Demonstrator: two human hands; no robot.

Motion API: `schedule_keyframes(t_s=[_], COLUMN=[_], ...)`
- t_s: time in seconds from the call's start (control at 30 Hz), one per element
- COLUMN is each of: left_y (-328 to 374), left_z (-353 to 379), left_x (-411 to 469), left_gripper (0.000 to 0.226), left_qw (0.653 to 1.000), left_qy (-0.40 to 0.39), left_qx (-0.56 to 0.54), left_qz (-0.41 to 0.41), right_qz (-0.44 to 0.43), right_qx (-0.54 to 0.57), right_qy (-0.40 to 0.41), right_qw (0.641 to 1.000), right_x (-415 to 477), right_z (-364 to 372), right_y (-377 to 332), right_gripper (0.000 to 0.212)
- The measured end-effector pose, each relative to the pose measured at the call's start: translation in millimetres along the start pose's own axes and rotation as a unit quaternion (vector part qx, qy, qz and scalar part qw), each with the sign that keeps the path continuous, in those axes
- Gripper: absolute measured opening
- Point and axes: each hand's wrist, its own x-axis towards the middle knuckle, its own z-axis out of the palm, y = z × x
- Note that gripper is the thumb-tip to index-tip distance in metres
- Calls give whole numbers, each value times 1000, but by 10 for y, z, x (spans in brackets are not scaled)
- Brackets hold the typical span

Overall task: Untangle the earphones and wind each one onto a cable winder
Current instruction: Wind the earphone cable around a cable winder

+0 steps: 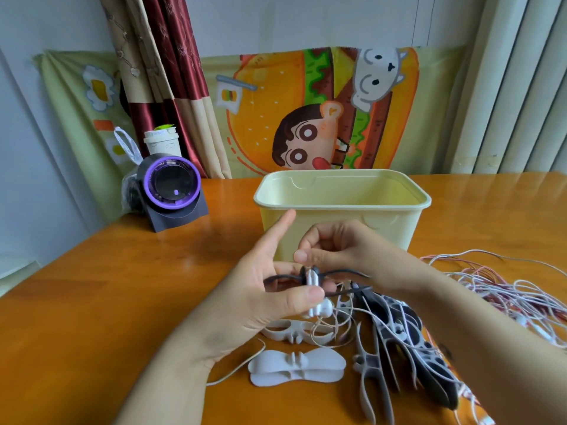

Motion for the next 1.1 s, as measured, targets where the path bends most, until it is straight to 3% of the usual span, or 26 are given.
schedule_keyframes(t_s=[0.17, 0.3, 0.37, 0.43, 0.53, 0.6, 0.7, 0.83, 0.97, 1.1], left_y=[-10, -53, -57, -57, -62, -71, -117, -174, -198, -243], left_z=[-75, -92, -88, -102, -132, -98, 7, 120, 189, 194], left_x=[27, 52, 68, 89, 119, 147, 193, 229, 244, 256], left_gripper=[51, 25, 23, 33, 30, 23, 20, 22, 40, 41], left_qw=[996, 990, 986, 975, 950, 935, 921, 910, 898, 886], left_qy=[87, 140, 163, 205, 256, 272, 281, 279, 282, 284], left_qx=[6, 3, -35, -86, -177, -226, -268, -307, -338, -366], left_qz=[5, -12, -13, 3, 30, 34, 30, 26, 16, -12], right_qz=[8, 22, 57, 98, 116, 75, -107, -200, -202, -202], right_qx=[-147, -153, -84, -20, -160, -240, -262, -284, -269, -262], right_qy=[56, 47, 9, -48, -8, 92, 226, 223, 232, 223], right_qw=[987, 987, 995, 994, 980, 964, 932, 911, 913, 917], right_x=[25, 14, -5, -24, -1, 46, 56, 61, 94, 98], right_z=[3, 57, 52, 30, 11, 72, 178, 262, 272, 232], right_y=[55, 56, 29, 15, 72, 100, 46, 55, 156, 171], right_gripper=[12, 32, 46, 37, 27, 33, 38, 21, 14, 15])
